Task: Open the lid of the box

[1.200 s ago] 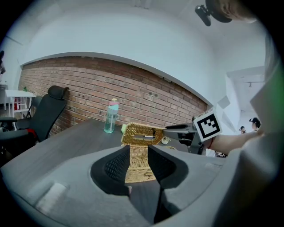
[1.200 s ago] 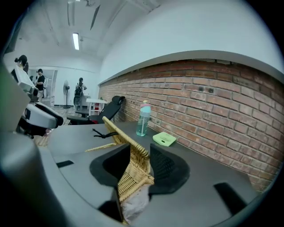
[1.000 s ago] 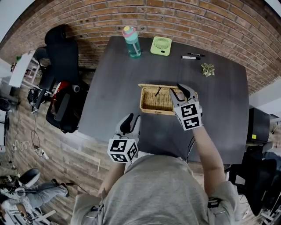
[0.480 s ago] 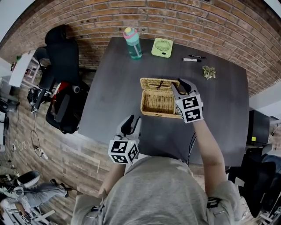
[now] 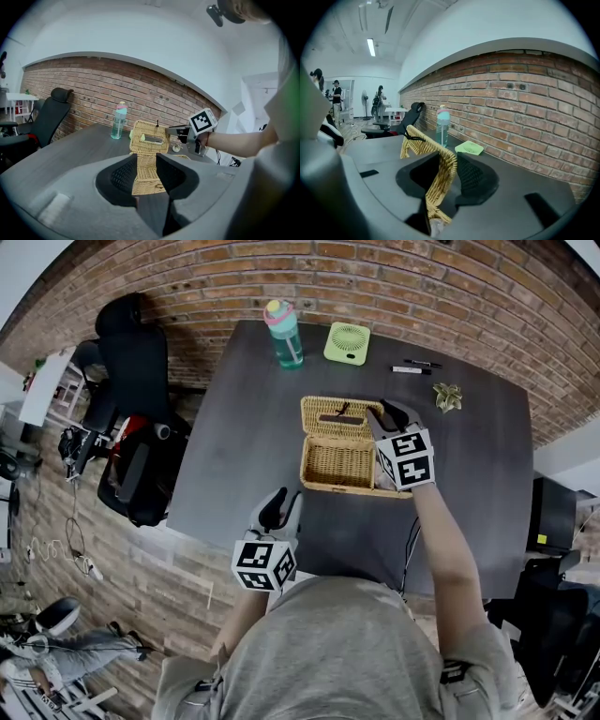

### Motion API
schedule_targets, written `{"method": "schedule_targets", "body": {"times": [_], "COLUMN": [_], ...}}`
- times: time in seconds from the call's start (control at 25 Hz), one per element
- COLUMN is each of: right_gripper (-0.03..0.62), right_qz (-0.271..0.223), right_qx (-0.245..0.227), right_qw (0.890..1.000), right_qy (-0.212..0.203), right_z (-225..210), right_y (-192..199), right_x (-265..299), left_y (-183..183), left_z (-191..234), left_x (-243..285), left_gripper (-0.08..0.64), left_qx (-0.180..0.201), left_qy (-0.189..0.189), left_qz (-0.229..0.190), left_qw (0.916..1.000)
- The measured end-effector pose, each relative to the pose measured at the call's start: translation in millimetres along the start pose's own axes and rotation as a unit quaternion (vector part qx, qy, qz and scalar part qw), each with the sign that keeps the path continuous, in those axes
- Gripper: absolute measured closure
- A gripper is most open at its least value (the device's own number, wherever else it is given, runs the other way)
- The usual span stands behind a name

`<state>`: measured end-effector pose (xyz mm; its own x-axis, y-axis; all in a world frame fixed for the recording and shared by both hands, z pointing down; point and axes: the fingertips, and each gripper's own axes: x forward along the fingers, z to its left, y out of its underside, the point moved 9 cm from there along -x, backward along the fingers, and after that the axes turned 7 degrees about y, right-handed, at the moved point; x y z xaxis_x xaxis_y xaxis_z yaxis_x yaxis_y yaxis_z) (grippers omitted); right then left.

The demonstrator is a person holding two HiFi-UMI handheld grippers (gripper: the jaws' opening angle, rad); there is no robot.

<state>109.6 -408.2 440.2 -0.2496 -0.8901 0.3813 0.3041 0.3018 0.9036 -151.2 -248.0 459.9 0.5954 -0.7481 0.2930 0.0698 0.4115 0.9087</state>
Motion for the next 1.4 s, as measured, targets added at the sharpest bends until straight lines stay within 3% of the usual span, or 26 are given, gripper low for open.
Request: {"method": "schedule_targets", "body": {"times": [1.4], "right_gripper": [0.466], "right_qz": [0.07], "right_qx": [0.096], "right_qw": [0.993], "right_qy": [-0.016], "right_z": [-31.8], "right_y": [34.4], "right_x": [83.8], "left_y": [6.8], "left_z": [1.0], "left_x": [17.8], "left_gripper": [0.438], "left_qx": [-0.015], "left_qy": [-0.003], "left_qz": [0.016], "left_qw": [0.9997]}}
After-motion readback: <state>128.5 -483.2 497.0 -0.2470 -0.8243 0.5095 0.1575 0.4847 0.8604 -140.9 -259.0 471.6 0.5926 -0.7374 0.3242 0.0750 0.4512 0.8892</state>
